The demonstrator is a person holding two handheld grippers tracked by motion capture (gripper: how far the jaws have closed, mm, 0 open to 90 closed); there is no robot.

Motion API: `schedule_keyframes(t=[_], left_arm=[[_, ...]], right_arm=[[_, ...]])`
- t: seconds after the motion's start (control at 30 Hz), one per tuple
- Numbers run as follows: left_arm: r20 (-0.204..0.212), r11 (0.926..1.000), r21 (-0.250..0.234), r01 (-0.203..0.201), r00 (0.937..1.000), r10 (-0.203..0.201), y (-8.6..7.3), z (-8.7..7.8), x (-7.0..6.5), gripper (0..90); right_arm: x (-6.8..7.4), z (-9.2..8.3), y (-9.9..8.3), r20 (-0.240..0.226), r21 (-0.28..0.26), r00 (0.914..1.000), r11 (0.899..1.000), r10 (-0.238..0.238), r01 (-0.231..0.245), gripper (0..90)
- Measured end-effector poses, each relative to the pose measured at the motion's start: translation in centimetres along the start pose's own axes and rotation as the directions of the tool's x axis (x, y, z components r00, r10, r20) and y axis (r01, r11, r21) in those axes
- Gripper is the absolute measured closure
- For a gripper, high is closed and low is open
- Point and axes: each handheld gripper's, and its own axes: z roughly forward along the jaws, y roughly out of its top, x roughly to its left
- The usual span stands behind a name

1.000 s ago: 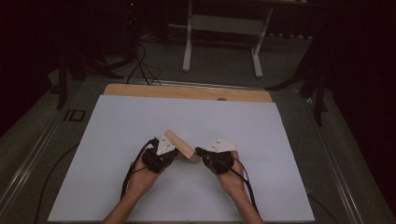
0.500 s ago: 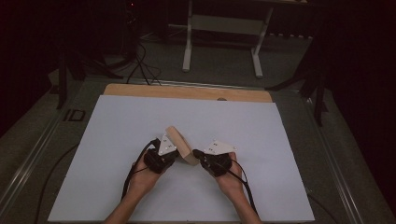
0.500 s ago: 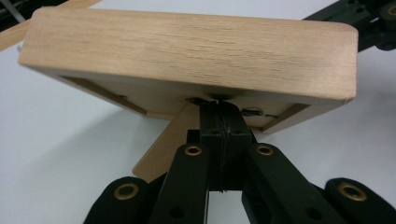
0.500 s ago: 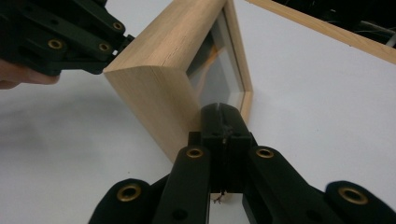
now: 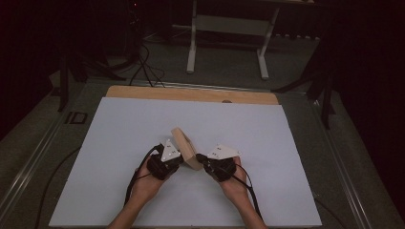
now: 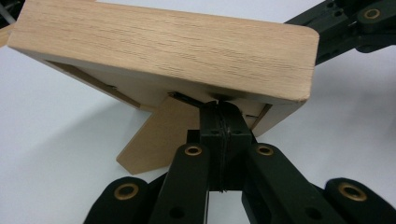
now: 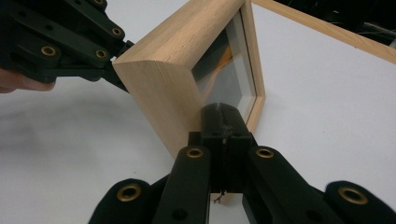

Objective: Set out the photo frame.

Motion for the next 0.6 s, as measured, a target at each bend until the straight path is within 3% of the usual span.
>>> schedule_keyframes(t=[0.6], left_arm=[[0.005,0.9996,0.004,0.028,0.9996,-0.028,-0.36,0.55,1.05,89.2]], right_arm=[[0.82,0.31,0.21,-0.02,-0.003,0.9997,1.0,-0.016,0.016,89.7]])
